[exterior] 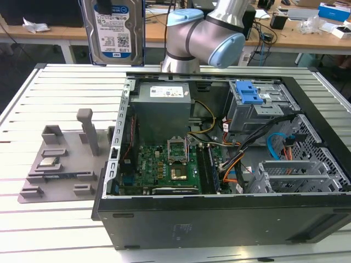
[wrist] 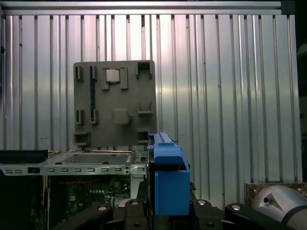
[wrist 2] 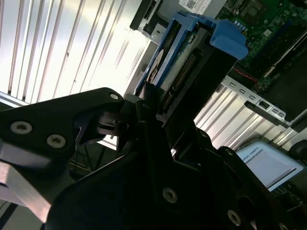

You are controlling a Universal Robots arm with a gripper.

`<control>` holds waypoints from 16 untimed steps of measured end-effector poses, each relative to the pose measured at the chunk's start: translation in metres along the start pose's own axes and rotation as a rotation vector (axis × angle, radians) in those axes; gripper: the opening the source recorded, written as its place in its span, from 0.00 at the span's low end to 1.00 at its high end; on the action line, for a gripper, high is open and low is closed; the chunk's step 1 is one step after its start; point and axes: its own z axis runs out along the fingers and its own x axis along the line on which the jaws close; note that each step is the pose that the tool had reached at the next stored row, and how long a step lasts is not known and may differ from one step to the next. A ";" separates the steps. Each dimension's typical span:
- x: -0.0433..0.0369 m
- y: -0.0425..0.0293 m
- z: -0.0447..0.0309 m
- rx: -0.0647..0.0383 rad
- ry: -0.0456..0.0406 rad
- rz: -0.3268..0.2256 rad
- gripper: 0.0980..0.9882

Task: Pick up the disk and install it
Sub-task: 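Pick up the disk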

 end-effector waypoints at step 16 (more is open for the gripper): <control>-0.0013 -0.0524 -0.0026 -0.001 0.0000 0.000 0.30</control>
